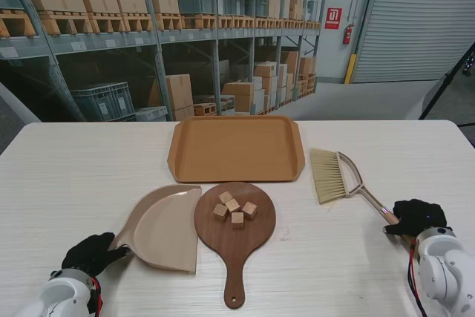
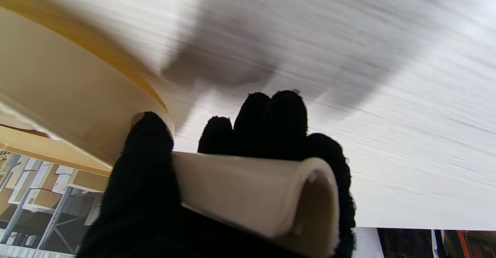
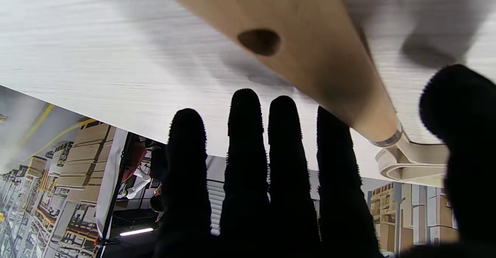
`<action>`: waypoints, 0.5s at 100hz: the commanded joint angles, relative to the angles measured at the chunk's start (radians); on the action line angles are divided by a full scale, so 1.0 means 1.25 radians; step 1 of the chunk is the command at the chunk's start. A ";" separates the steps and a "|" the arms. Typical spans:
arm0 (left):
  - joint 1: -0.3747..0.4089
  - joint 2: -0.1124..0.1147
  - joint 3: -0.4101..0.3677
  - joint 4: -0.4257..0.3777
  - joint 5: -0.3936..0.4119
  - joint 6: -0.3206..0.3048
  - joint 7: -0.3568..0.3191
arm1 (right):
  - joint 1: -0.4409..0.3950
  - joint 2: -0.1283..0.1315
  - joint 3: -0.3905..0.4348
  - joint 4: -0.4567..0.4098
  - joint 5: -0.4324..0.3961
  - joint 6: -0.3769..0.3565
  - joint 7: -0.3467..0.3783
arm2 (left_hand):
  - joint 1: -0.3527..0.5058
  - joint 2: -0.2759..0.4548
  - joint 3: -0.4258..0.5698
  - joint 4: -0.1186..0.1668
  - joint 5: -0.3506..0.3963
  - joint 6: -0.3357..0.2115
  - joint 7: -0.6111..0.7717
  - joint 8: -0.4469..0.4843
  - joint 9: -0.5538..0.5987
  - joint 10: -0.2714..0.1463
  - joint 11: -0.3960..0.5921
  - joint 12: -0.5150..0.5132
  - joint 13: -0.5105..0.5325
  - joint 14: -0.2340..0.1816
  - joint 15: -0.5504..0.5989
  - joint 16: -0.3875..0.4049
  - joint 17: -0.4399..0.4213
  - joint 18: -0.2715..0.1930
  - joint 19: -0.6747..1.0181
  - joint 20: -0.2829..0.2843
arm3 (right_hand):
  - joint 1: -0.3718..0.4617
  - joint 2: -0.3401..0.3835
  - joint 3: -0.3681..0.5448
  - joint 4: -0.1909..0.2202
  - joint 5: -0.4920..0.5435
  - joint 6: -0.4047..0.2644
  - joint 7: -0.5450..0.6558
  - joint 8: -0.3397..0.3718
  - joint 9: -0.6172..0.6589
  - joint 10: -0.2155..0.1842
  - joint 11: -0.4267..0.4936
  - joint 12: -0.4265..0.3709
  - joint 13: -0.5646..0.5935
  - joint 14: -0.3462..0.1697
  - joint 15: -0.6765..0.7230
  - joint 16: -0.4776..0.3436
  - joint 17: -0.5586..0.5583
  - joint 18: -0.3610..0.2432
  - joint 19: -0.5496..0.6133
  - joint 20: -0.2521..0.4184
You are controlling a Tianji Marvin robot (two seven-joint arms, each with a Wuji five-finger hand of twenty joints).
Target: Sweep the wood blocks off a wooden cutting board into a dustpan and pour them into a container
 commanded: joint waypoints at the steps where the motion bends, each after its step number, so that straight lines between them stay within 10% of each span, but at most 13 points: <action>1: 0.007 -0.001 0.001 -0.008 0.002 0.004 -0.016 | -0.009 -0.001 -0.005 0.016 -0.002 0.007 0.010 | 0.093 0.125 0.080 0.002 0.072 -0.016 0.058 0.012 0.061 -0.271 0.955 0.011 0.091 -0.169 0.034 -0.001 -0.002 -0.026 -0.010 0.001 | 0.063 -0.028 -0.027 -0.001 0.050 -0.019 0.023 -0.004 0.032 -0.016 0.026 0.015 0.032 -0.011 0.025 0.016 0.013 -0.009 0.042 -0.019; 14: 0.007 -0.001 0.002 -0.008 0.003 0.005 -0.018 | -0.009 0.000 -0.006 0.020 -0.005 0.016 0.010 | 0.093 0.125 0.080 0.002 0.072 -0.016 0.058 0.012 0.060 -0.271 0.954 0.010 0.091 -0.169 0.033 -0.001 -0.002 -0.026 -0.010 0.001 | 0.205 -0.056 -0.083 -0.010 0.046 -0.058 0.123 -0.110 0.074 -0.028 0.031 0.014 0.070 -0.018 0.038 0.016 0.035 -0.015 0.075 -0.046; 19: 0.007 0.000 0.002 -0.008 0.003 0.004 -0.020 | -0.010 0.000 -0.006 0.021 -0.006 0.018 0.009 | 0.093 0.125 0.080 0.002 0.072 -0.017 0.057 0.012 0.060 -0.271 0.953 0.010 0.091 -0.169 0.033 -0.001 -0.002 -0.026 -0.010 0.001 | 0.142 -0.142 0.183 -0.088 0.041 -0.071 0.167 -0.149 0.087 -0.031 0.029 0.014 0.083 -0.019 0.040 0.017 0.041 -0.015 0.082 -0.053; 24: 0.007 0.000 0.002 -0.008 0.003 0.005 -0.021 | -0.010 0.000 -0.005 0.022 -0.007 0.019 0.009 | 0.093 0.125 0.080 0.002 0.072 -0.018 0.057 0.012 0.060 -0.271 0.953 0.010 0.091 -0.169 0.033 -0.001 -0.002 -0.026 -0.010 0.001 | 0.129 -0.173 0.296 -0.145 0.042 -0.084 0.193 -0.165 0.104 -0.035 0.027 0.018 0.095 -0.020 0.043 0.019 0.049 -0.016 0.088 -0.055; 50: 0.006 0.000 0.004 -0.007 0.003 0.005 -0.022 | -0.018 0.003 0.008 0.023 -0.020 0.017 0.017 | 0.092 0.124 0.080 0.002 0.072 -0.019 0.055 0.011 0.060 -0.272 0.952 0.010 0.091 -0.168 0.031 -0.001 -0.002 -0.026 -0.010 0.001 | 0.179 -0.171 0.332 -0.168 0.079 -0.123 0.257 -0.214 0.188 -0.045 -0.009 0.040 0.151 -0.025 0.049 0.023 0.084 -0.026 0.109 -0.060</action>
